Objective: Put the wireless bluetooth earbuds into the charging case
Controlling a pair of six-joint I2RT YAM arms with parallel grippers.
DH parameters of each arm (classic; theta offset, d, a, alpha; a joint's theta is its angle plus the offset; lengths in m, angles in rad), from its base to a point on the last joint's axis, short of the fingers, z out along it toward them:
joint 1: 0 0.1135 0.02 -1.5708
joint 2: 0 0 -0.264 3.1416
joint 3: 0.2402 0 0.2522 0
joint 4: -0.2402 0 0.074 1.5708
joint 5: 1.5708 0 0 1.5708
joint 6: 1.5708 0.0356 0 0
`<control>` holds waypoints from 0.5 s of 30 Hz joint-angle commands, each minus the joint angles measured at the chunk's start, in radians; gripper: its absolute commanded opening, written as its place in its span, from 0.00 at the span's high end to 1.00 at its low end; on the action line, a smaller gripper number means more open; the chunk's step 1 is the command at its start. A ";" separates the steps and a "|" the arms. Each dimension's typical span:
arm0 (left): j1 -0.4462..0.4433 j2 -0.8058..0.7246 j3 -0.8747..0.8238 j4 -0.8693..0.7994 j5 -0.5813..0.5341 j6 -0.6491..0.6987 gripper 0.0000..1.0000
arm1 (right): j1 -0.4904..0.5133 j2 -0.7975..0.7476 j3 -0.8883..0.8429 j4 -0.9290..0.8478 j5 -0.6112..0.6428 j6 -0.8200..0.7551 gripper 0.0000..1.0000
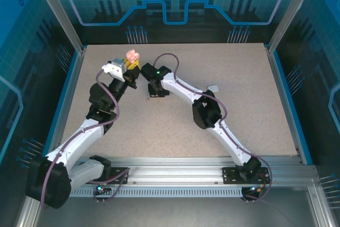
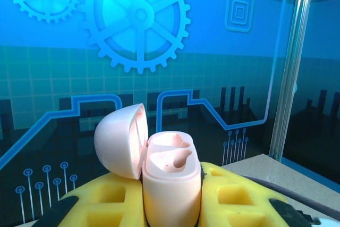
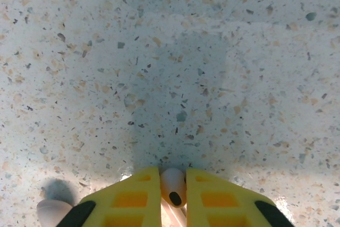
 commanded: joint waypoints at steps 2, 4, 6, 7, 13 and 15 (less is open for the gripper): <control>0.001 -0.013 0.014 0.008 0.041 -0.008 1.00 | -0.005 0.006 -0.002 0.029 -0.017 -0.032 0.90; 0.001 -0.015 0.012 0.007 0.049 -0.012 1.00 | -0.008 -0.042 -0.039 0.057 -0.012 -0.047 0.91; 0.001 -0.021 0.010 0.004 0.052 -0.018 1.00 | -0.014 -0.108 -0.094 0.096 -0.007 -0.055 0.93; 0.001 -0.025 0.007 0.005 0.055 -0.018 1.00 | -0.019 -0.142 -0.122 0.113 -0.004 -0.058 0.93; 0.001 -0.061 0.005 -0.015 0.076 -0.022 1.00 | -0.061 -0.356 -0.282 0.194 0.010 -0.089 0.94; 0.001 -0.067 0.006 -0.014 0.090 -0.025 1.00 | -0.078 -0.437 -0.334 0.217 0.016 -0.105 0.94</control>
